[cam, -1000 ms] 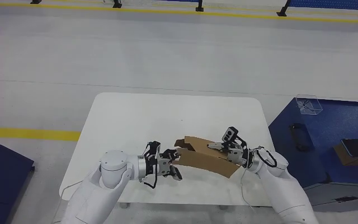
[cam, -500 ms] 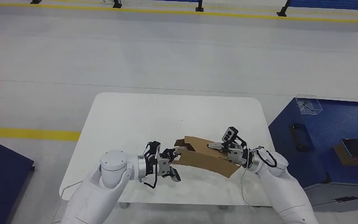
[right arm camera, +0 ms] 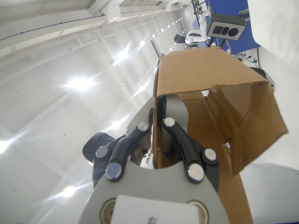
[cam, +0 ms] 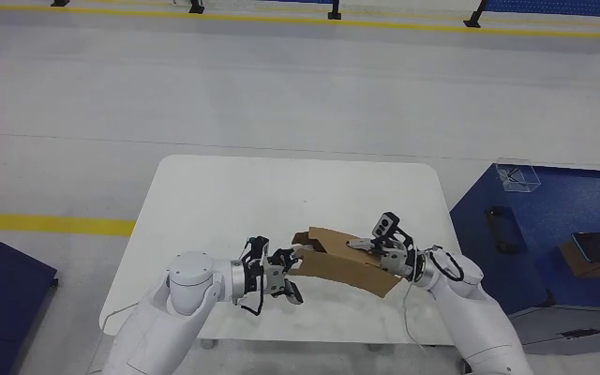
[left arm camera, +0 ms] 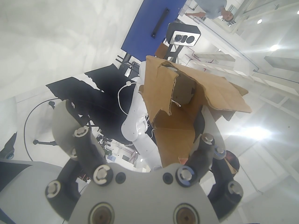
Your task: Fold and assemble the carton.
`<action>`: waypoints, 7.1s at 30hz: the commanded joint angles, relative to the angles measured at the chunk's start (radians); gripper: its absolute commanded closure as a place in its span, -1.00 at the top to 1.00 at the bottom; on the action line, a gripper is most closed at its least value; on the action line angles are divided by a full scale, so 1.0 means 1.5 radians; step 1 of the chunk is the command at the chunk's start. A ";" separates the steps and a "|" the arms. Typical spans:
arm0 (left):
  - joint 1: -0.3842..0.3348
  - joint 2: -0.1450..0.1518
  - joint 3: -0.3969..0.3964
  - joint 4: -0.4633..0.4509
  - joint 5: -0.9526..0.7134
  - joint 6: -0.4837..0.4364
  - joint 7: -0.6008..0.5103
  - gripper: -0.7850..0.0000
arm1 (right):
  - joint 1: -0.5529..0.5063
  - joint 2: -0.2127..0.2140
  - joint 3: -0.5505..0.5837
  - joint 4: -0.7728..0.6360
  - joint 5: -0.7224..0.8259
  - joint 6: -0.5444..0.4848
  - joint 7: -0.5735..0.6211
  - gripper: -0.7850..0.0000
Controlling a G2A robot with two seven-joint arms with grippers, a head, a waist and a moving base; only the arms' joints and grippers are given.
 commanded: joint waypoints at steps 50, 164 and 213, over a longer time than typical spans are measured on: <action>0.066 0.042 -0.057 -0.268 0.281 -0.125 0.074 1.00 | -0.036 0.011 -0.039 -0.127 -0.227 -0.177 -0.070 -1.00; 0.177 0.068 -0.091 -0.353 0.349 -0.190 0.050 1.00 | 0.066 0.075 -0.122 -0.012 0.171 -0.151 0.213 -1.00; 0.130 0.065 -0.018 -0.302 0.355 -0.173 0.046 1.00 | 0.066 0.115 -0.155 -0.041 0.244 -0.206 0.213 -1.00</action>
